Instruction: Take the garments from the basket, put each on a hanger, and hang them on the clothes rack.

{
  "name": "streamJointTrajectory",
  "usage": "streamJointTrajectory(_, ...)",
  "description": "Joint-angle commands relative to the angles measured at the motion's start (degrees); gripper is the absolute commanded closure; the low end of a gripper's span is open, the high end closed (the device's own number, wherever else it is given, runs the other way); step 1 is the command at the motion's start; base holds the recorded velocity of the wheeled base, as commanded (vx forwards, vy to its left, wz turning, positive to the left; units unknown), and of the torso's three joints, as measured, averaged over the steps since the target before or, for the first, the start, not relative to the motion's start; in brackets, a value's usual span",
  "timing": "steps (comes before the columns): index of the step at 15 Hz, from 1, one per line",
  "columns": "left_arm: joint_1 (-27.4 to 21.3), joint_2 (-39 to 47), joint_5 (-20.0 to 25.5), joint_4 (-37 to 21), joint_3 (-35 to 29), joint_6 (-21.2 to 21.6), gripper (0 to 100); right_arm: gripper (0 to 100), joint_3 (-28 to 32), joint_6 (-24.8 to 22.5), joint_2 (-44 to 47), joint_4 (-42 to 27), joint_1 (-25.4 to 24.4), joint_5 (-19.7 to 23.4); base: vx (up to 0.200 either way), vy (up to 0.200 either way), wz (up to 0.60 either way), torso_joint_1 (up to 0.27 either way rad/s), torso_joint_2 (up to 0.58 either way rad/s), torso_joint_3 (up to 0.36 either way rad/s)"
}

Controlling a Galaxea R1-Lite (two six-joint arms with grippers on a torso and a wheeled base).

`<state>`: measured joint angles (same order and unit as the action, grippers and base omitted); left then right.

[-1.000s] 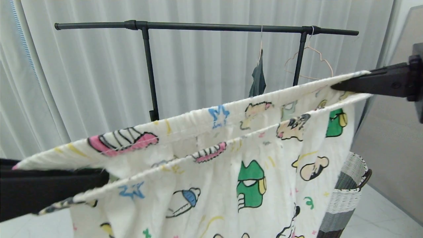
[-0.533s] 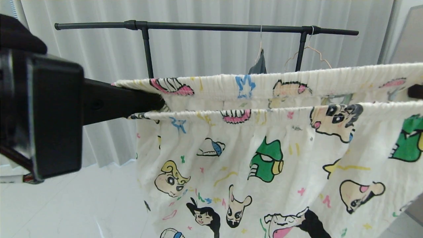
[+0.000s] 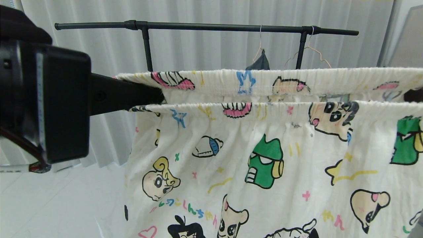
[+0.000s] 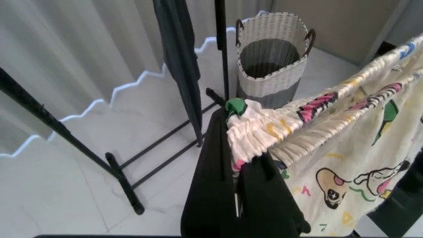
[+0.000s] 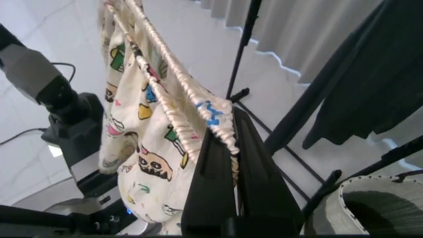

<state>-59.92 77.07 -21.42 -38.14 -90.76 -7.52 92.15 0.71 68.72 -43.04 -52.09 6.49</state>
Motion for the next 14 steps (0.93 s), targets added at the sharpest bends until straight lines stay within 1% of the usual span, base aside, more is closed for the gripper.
streamJointTrajectory(1,-0.02,0.01,-0.03,0.00,-0.03,-0.04,100,0,-0.83,0.00,-0.34,-0.02,-0.03,0.02,0.000,0.000,0.00,0.000,0.00,0.000)
streamJointTrajectory(3,-0.11,0.10,-0.03,0.00,0.06,-0.04,100,0,-3.12,-0.27,-1.22,0.07,-0.12,0.02,0.000,0.000,0.00,0.000,0.00,0.000)
streamJointTrajectory(4,-0.11,0.10,-0.03,0.00,0.32,-0.04,100,0,-6.46,-1.50,-2.54,0.77,-0.20,0.11,0.000,0.000,0.00,0.000,0.00,0.000)
streamJointTrajectory(6,-0.11,0.19,-0.11,0.00,0.76,0.05,100,0,-12.08,-3.08,-4.91,4.46,-0.20,-0.07,0.000,0.000,0.00,0.000,0.00,0.000)
streamJointTrajectory(7,-0.11,0.19,-0.91,0.00,1.64,0.23,100,0,-14.37,-2.99,-5.88,6.31,0.50,-0.42,0.000,0.000,0.00,0.000,0.00,0.000)
streamJointTrajectory(8,-0.11,0.19,-2.49,0.00,2.69,0.31,100,0,-15.42,-2.99,-6.23,6.75,2.34,-1.74,0.000,0.000,0.00,0.000,0.00,0.000)
streamJointTrajectory(9,0.06,0.10,-7.59,0.00,5.07,0.31,100,0,-16.39,-3.52,-6.23,6.66,8.85,-7.28,0.000,0.000,0.00,0.000,0.00,0.000)
streamJointTrajectory(10,0.06,-0.16,-12.68,-0.09,7.61,0.40,100,0,-17.00,-5.37,-6.05,6.39,13.95,-12.73,0.000,0.000,0.00,0.000,0.00,0.000)
streamJointTrajectory(11,0.15,-1.13,-17.60,-0.09,9.99,1.98,100,0,-18.06,-8.71,-6.05,5.78,20.89,-17.47,0.000,0.000,0.00,0.000,0.00,0.000)
streamJointTrajectory(12,0.77,-2.01,-20.77,0.00,11.83,4.97,100,0,-19.90,-12.13,-6.23,5.96,27.83,-19.67,0.000,0.000,0.00,0.000,0.00,0.000)
streamJointTrajectory(13,1.56,-2.71,-22.26,0.00,13.06,6.73,100,0,-21.40,-14.77,-6.67,6.66,32.75,-19.84,0.000,0.000,0.00,0.000,0.00,0.000)
streamJointTrajectory(14,3.23,-3.59,-23.05,0.00,14.29,7.52,100,0,-23.51,-17.85,-7.37,8.33,37.85,-20.02,0.000,0.000,0.00,0.000,0.00,0.000)
